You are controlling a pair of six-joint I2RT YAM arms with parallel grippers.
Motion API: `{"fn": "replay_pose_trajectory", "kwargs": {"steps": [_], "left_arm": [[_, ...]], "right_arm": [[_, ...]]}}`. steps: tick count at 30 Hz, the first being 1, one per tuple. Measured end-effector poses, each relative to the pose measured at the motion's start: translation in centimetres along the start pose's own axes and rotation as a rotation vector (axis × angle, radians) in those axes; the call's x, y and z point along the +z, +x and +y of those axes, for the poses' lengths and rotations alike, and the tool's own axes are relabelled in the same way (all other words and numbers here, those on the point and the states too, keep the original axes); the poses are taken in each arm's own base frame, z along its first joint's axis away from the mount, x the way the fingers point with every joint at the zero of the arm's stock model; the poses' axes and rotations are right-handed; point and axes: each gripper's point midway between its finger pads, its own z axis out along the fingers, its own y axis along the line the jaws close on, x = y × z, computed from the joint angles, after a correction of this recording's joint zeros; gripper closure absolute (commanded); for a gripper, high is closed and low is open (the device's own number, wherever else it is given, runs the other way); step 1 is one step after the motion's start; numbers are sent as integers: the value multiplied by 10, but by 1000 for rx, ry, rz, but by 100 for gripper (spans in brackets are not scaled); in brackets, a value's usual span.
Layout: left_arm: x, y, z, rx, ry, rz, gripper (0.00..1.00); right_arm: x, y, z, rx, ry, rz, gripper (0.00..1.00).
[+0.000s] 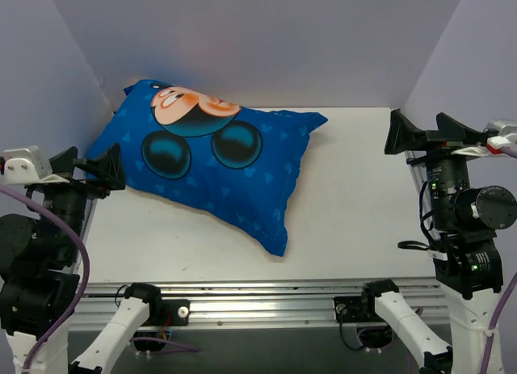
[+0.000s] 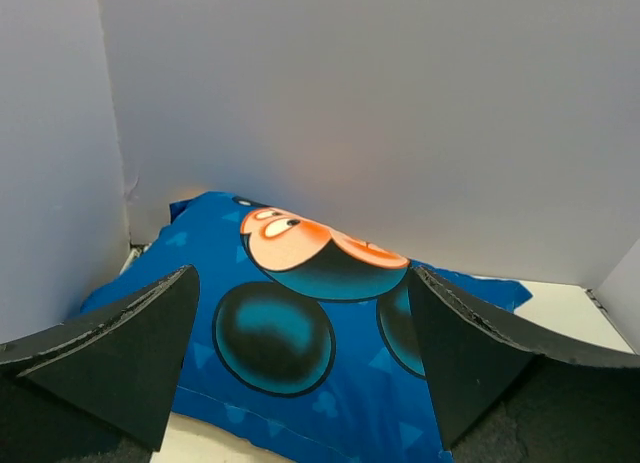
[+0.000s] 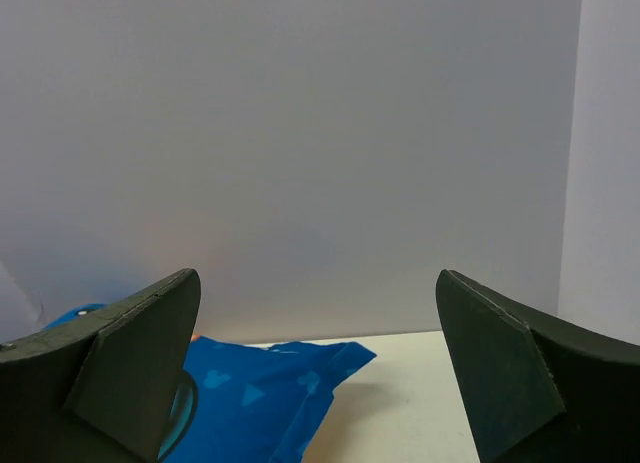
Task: Remove the pillowcase from the pillow
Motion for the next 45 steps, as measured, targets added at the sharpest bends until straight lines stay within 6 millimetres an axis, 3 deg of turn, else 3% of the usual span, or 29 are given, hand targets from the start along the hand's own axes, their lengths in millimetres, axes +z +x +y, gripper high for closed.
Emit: {"fn": "replay_pose_trajectory", "kwargs": {"steps": [5,9,14,17,23,29,33,34,35,37,38,40,41,45], "left_arm": [[12,30,0,-21,-11,76,6],[28,71,1,-55,-35,177,6],[54,145,2,-105,-87,375,6],[66,195,3,-139,-123,507,6],[65,295,8,-217,-209,741,6],[74,346,10,-272,-263,817,6],[86,370,10,-291,-282,838,6],[88,376,10,-294,-286,846,6],[89,381,10,-296,-290,854,6],[92,388,10,-298,-293,864,6],[92,391,10,-300,-296,868,6],[93,394,11,-302,-300,872,6],[92,395,11,-302,-301,873,6],[86,397,13,-299,-308,884,6]], "right_arm": [[10,20,12,44,-57,43,0],[25,61,26,118,-122,142,0],[54,147,46,246,-181,380,0],[68,214,50,294,-185,553,0],[66,329,62,363,-184,833,0],[59,394,99,392,-262,956,0],[41,435,132,395,-342,1046,1],[35,443,139,394,-358,1067,4],[30,450,146,391,-376,1082,20],[22,458,154,382,-399,1091,43],[17,461,156,379,-409,1093,64],[6,465,161,378,-424,1100,83],[-2,466,165,377,-434,1100,99],[-36,460,182,370,-482,1117,100]]}}
